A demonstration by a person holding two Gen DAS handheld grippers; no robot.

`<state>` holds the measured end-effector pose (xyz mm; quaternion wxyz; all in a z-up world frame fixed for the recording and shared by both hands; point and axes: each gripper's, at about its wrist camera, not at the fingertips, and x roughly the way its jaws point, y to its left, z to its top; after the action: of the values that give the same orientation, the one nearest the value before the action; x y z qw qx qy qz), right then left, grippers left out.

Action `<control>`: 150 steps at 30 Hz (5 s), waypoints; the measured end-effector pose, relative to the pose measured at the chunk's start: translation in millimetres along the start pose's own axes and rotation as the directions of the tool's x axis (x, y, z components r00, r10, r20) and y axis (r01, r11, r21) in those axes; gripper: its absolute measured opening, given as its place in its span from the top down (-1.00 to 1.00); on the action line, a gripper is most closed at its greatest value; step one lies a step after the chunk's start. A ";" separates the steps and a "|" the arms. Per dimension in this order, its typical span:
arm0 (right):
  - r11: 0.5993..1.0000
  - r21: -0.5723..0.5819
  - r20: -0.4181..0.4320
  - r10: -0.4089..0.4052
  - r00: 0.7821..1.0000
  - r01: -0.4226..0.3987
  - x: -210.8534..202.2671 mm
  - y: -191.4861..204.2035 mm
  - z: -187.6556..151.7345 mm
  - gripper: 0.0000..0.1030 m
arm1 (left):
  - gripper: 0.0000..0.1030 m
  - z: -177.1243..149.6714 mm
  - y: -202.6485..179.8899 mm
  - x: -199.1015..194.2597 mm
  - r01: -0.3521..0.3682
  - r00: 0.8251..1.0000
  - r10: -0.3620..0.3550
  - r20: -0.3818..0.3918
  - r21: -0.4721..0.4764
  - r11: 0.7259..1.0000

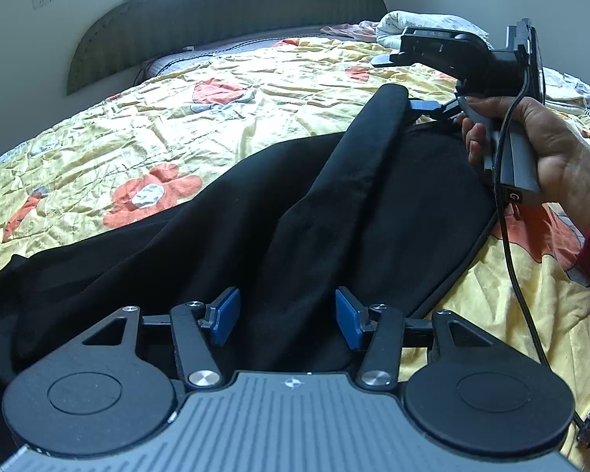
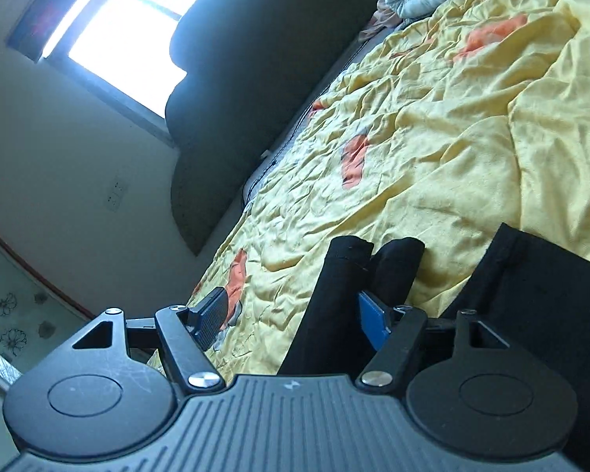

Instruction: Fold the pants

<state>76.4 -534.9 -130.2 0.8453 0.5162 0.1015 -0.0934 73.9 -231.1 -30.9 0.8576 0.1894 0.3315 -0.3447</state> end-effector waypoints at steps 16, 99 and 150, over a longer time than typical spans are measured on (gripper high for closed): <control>1.000 -0.019 -0.039 -0.008 0.999 0.007 9.0 4.3 -0.6 0.92 | -0.18 8.9 -13.4 6.9 -0.025 0.999 0.024 0.022 0.068 0.997; 0.738 -0.523 0.208 -0.375 0.903 0.427 -115.9 38.8 -21.3 0.91 | 0.76 2.1 -38.9 -3.1 -0.032 0.995 0.034 0.089 -0.021 0.999; 0.283 -0.957 -0.144 -0.298 0.944 -0.056 16.0 189.2 -187.2 -1.00 | -0.40 -9.3 69.9 -14.5 -0.165 0.986 0.156 -0.057 -0.250 0.954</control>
<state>127.5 -283.8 -56.5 0.9494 -0.0893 0.3012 -0.0010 112.0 -170.9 -20.7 0.8937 0.1106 0.3721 -0.2251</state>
